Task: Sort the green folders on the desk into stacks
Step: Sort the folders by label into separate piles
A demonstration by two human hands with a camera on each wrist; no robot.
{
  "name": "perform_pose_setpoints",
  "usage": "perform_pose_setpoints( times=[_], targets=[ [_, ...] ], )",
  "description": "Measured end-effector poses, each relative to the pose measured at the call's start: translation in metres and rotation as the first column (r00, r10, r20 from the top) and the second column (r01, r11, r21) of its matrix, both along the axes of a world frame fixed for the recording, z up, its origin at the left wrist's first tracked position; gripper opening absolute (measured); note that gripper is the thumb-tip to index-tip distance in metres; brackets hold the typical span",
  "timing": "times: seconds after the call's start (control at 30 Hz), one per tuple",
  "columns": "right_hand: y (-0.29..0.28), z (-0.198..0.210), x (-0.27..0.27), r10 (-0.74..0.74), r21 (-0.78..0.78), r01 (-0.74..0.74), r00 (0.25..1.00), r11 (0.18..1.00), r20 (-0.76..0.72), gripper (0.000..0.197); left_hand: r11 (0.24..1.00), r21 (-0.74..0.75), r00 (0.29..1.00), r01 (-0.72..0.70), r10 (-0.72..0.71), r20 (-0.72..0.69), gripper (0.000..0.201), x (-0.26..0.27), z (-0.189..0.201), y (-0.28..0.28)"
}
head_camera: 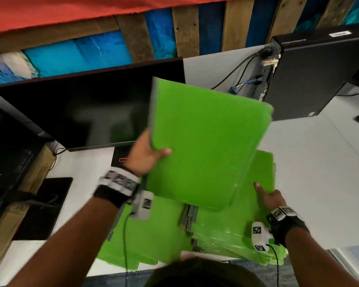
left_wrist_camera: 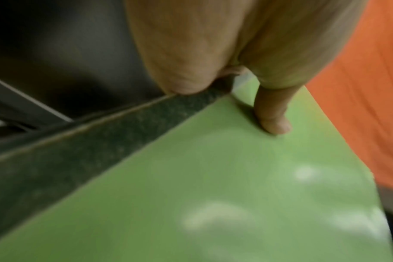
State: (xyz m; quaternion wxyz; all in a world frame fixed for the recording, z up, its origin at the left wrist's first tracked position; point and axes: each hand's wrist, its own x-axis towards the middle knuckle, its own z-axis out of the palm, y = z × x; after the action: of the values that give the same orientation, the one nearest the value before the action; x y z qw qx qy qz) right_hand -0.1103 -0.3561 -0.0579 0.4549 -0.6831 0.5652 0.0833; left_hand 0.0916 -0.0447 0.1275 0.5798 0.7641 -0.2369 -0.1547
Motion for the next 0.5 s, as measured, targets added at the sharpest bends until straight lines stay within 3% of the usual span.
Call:
perform_pose_setpoints(
  times=[0.13,0.23,0.3,0.37,0.43,0.5],
  targets=[
    [-0.006,0.0,-0.003,0.004,0.072,-0.006,1.0,0.997,0.023,0.074,0.945,0.323,0.998,-0.048,0.032,0.055,0.07,-0.024,-0.072,-0.076],
    [-0.013,0.006,-0.003,-0.019,0.128,0.012,0.998,0.992,0.052,0.073,0.842,0.538,0.997,-0.031,0.065,-0.044,0.078,-0.032,-0.119,-0.101],
    [-0.014,0.003,-0.003,-0.024,0.145,0.015,0.998,0.989,0.064,0.082,0.779,0.627,0.984,-0.032,0.136,-0.118,0.084,-0.042,-0.139,-0.111],
    [-0.011,-0.003,-0.004,-0.017,0.137,0.011,0.999,0.991,0.042,0.088,0.727,0.681,0.982,-0.088,0.179,-0.064,0.081,-0.055,-0.151,-0.116],
    [-0.009,-0.006,-0.005,-0.044,0.126,0.039,0.998,0.991,0.035,0.076,0.64,0.763,0.996,-0.084,0.066,0.054,0.074,-0.062,-0.156,-0.114],
    [-0.01,-0.004,-0.002,-0.07,0.117,0.069,0.997,0.991,0.01,0.073,0.594,0.803,0.997,-0.05,-0.014,0.072,0.069,-0.054,-0.157,-0.101]
  ],
)
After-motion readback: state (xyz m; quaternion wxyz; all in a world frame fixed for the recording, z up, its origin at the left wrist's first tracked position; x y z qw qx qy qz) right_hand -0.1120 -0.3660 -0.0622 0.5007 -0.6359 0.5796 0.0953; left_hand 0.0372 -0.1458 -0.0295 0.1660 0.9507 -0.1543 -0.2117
